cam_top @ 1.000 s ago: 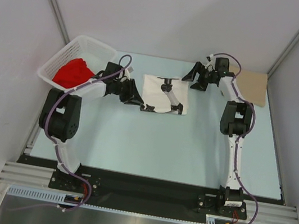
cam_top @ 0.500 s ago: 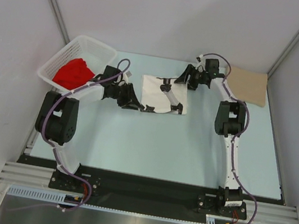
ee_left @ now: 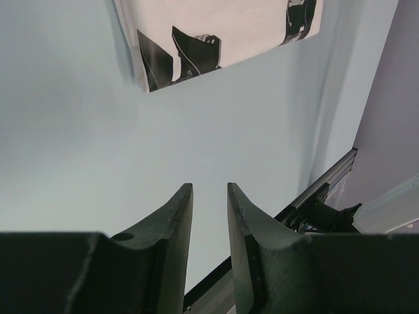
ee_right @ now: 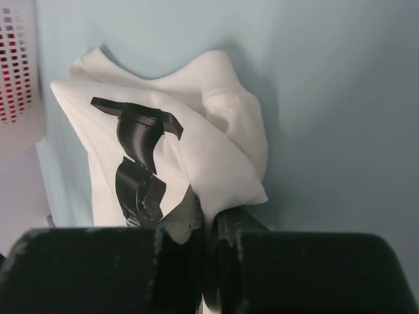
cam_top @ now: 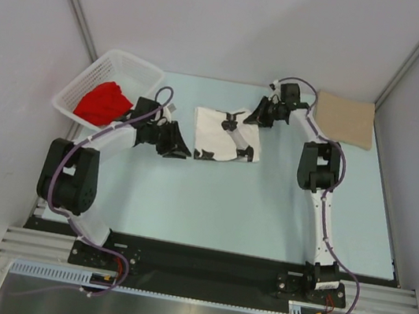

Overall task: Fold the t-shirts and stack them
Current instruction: Neatly place the folded tshirt to the corner

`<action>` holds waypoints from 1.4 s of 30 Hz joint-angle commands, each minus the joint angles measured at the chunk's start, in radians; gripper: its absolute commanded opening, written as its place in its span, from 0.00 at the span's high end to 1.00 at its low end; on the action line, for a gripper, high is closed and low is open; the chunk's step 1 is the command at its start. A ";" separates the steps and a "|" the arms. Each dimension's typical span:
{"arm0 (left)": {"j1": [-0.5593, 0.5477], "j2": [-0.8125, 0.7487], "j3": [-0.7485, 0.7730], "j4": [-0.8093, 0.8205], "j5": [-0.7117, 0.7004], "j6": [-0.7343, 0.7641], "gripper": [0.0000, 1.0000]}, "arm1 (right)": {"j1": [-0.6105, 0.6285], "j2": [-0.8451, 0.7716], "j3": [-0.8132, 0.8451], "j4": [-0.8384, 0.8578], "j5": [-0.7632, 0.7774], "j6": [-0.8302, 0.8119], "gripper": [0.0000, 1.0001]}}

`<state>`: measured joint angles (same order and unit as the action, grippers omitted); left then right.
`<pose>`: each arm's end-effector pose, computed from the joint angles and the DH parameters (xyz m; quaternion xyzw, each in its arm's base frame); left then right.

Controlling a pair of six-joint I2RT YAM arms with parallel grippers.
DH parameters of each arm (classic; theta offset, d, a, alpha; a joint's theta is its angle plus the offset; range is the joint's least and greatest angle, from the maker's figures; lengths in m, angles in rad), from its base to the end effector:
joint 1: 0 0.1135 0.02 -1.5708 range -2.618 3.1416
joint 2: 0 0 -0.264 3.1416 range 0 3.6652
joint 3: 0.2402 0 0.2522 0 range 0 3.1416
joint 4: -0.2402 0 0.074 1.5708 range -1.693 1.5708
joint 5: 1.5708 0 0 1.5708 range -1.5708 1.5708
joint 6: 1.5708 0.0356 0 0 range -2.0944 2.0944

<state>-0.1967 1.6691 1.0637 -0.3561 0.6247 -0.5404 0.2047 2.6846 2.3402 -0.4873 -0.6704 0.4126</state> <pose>0.3297 -0.0869 0.2018 -0.0644 0.9102 -0.3763 0.1607 0.5599 0.1388 0.1285 -0.0268 0.8882 0.3959 0.2318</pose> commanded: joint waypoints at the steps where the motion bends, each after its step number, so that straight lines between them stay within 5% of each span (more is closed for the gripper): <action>1: 0.014 -0.081 -0.031 0.037 -0.002 0.011 0.67 | 0.013 -0.124 0.011 -0.187 0.113 -0.106 1.00; 8: 0.016 -0.156 -0.117 0.100 0.010 -0.020 0.66 | -0.004 -0.293 -0.018 -0.405 0.307 -0.308 1.00; 13: 0.017 -0.190 -0.176 0.106 0.029 -0.021 0.66 | -0.030 -0.394 -0.022 -0.412 0.407 -0.397 1.00; 42: 0.013 0.003 -0.067 0.020 0.098 0.011 0.66 | -0.197 -0.445 0.286 -0.415 0.718 -0.658 1.00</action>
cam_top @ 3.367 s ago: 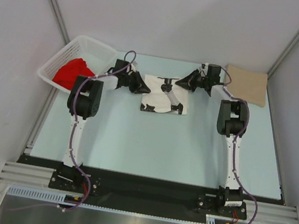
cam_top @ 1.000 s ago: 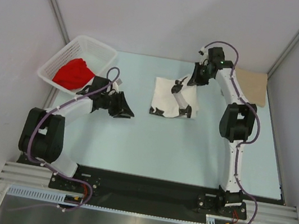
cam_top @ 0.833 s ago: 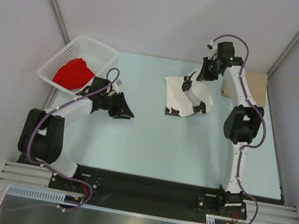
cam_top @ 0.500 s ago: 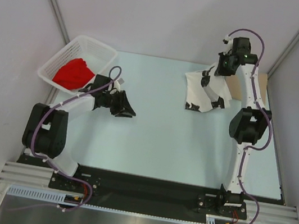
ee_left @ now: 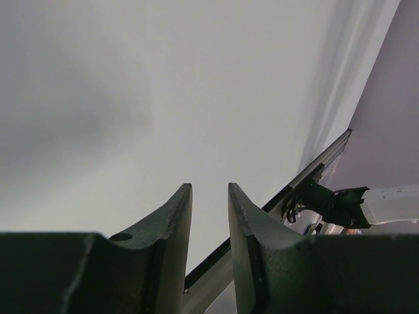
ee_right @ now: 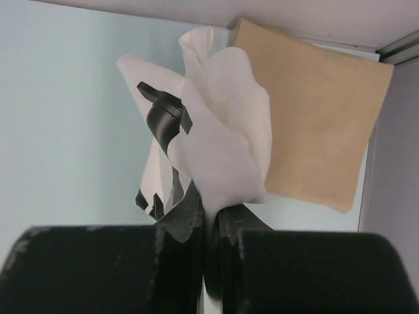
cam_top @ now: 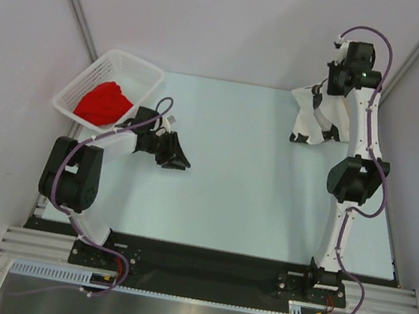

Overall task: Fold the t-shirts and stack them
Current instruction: Neatly place the folded tshirt to the corner

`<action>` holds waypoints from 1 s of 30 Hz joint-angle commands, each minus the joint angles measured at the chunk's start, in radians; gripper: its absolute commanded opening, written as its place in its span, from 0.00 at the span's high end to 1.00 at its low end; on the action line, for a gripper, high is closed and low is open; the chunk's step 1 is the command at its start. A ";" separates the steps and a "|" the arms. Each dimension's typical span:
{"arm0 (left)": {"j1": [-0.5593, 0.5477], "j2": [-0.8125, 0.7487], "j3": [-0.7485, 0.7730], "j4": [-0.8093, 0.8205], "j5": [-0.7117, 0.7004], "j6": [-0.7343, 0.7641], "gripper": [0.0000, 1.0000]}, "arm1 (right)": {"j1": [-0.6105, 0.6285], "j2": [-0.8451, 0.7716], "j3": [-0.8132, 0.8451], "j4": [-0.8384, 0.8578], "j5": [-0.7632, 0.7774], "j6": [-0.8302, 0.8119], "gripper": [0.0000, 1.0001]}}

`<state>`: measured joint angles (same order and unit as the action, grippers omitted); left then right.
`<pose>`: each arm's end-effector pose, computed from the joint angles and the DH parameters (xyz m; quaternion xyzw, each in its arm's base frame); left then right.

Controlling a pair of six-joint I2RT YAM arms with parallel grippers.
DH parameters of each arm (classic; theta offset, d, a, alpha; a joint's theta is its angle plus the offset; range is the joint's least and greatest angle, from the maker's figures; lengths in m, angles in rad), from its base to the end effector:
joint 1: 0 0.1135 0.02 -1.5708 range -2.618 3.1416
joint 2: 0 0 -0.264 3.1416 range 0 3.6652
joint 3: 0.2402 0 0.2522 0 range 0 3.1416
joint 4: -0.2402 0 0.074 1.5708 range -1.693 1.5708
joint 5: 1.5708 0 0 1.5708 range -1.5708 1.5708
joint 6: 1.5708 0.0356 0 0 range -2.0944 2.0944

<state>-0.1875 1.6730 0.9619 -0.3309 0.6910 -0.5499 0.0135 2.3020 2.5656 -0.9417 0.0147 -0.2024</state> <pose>0.3130 -0.0825 0.1741 -0.0766 0.9093 -0.3936 0.1115 0.5025 0.0063 0.3630 -0.0940 0.8971 -0.0473 0.4291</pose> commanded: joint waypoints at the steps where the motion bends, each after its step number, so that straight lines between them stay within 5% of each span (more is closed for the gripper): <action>1: 0.002 0.001 0.029 0.001 0.038 0.019 0.66 | -0.006 -0.068 0.064 0.043 0.039 -0.043 1.00; 30: -0.010 0.024 0.060 -0.028 0.062 0.018 0.66 | -0.092 -0.164 0.030 0.173 -0.042 0.006 1.00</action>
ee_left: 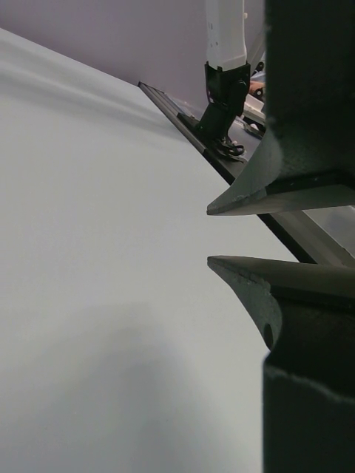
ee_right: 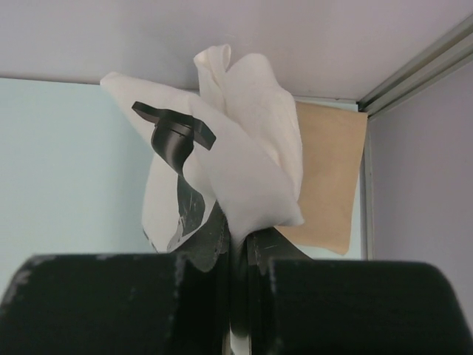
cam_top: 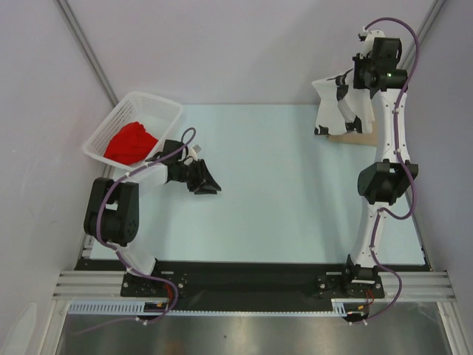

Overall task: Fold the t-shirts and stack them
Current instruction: Neatly place the folded tshirt to the corner

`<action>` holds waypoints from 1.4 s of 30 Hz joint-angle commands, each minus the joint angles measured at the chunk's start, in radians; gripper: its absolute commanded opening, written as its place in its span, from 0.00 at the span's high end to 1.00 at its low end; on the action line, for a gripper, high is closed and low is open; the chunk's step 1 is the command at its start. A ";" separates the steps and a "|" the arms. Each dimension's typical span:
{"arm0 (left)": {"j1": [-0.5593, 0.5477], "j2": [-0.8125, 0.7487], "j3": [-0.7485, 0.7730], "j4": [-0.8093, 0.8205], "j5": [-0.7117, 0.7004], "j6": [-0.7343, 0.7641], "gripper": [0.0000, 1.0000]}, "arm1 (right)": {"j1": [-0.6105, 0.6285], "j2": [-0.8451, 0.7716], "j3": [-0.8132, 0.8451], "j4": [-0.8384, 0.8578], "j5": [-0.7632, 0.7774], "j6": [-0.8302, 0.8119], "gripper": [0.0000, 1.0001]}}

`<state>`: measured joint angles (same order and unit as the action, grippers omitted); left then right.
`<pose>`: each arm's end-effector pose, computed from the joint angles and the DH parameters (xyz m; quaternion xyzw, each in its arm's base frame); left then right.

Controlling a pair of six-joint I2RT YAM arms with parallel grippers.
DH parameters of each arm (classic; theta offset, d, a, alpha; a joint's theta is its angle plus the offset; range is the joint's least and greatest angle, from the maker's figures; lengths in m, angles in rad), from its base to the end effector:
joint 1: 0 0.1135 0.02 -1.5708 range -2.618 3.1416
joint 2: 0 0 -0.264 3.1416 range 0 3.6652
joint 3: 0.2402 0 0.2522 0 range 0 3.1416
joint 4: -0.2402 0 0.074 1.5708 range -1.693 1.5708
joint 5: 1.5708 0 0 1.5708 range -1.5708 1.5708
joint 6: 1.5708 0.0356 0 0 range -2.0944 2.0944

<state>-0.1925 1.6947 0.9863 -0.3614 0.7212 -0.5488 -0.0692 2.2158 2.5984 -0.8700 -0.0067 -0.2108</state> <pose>0.3155 -0.0855 0.1733 -0.0746 0.9076 -0.4026 0.0924 0.4793 -0.0330 0.4202 -0.0623 0.8546 -0.0691 0.5109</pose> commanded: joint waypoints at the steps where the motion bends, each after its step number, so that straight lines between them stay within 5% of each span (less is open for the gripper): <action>1: -0.005 -0.001 0.035 0.002 0.029 0.019 0.66 | -0.014 -0.071 0.000 0.098 -0.022 0.016 1.00; 22: -0.005 0.046 0.072 -0.040 0.012 0.043 0.66 | -0.086 0.096 0.026 0.150 -0.075 0.005 1.00; 42: -0.038 0.157 0.130 -0.076 -0.009 0.043 0.66 | -0.178 0.360 0.037 0.511 -0.015 0.068 1.00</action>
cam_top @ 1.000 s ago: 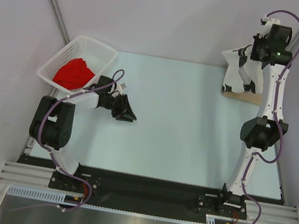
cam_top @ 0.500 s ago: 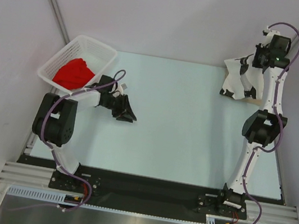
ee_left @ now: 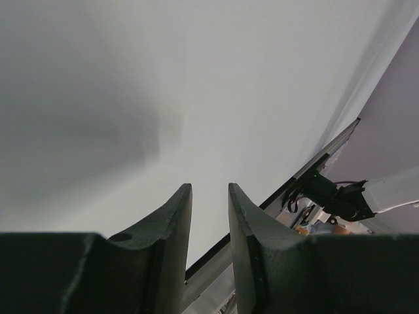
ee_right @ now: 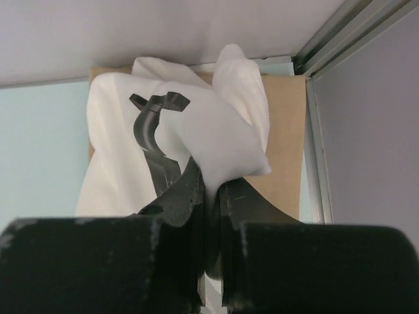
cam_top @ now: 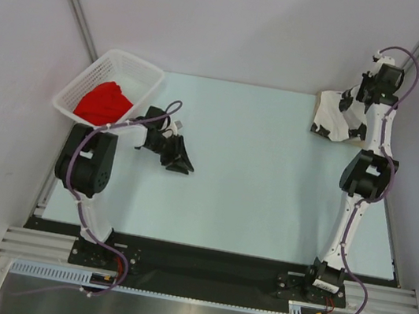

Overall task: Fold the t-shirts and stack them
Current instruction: Neatly place the folded tshirt to the corner

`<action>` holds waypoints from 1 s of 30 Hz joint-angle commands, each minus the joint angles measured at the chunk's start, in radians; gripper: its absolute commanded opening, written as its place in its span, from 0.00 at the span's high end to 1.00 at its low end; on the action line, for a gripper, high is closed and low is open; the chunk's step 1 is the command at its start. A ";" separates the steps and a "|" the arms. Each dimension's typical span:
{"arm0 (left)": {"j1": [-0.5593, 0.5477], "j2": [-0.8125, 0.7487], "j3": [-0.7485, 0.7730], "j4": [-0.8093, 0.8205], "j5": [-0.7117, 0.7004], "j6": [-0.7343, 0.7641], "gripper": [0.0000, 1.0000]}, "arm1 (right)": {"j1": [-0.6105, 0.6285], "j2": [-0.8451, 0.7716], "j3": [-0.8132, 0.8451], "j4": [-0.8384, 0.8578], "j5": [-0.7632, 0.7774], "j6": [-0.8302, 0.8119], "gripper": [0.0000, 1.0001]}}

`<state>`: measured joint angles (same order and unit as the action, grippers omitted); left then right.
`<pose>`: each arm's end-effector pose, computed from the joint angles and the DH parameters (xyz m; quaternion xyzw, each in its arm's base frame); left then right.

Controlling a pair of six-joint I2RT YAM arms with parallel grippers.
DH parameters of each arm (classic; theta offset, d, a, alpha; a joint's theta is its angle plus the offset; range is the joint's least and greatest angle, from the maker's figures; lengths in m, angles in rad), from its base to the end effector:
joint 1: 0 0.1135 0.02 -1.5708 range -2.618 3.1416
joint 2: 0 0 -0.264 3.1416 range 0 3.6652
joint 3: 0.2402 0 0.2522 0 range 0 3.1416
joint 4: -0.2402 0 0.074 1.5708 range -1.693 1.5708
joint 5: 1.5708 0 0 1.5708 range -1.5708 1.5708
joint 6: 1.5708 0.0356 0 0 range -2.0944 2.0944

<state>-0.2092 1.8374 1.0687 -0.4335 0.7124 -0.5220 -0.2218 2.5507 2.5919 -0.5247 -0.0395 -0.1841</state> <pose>0.3314 -0.0941 0.1468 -0.0804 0.9201 -0.3816 0.0378 0.5647 -0.1259 0.2797 0.0059 0.8557 -0.0877 0.5100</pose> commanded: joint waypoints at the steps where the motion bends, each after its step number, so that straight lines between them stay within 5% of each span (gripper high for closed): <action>1: -0.024 0.020 0.056 -0.005 -0.002 0.016 0.66 | -0.030 0.031 0.042 0.181 0.016 0.049 1.00; 13: -0.058 0.098 0.131 -0.027 -0.013 -0.004 0.65 | -0.062 0.152 0.039 0.362 0.004 0.118 1.00; 19: -0.070 0.109 0.134 -0.022 -0.018 -0.015 0.65 | -0.057 0.180 0.048 0.384 0.030 0.124 0.74; 20: -0.073 0.106 0.134 -0.022 -0.019 -0.015 0.65 | -0.057 0.181 0.054 0.382 0.077 0.126 0.62; 27: -0.081 0.024 0.103 -0.010 -0.030 -0.044 0.65 | -0.037 0.111 0.057 0.368 0.392 0.040 0.42; 29: -0.085 -0.003 0.097 -0.004 -0.030 -0.056 0.65 | -0.025 0.036 -0.017 0.396 0.524 0.009 0.23; 30: -0.090 -0.022 0.100 -0.008 -0.031 -0.061 0.65 | -0.022 0.016 -0.016 0.364 0.565 0.008 0.21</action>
<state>-0.2836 1.9171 1.1687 -0.4564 0.6827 -0.5537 -0.2626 2.7094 2.5847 -0.1986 0.2974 -0.1238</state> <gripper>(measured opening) 0.349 0.756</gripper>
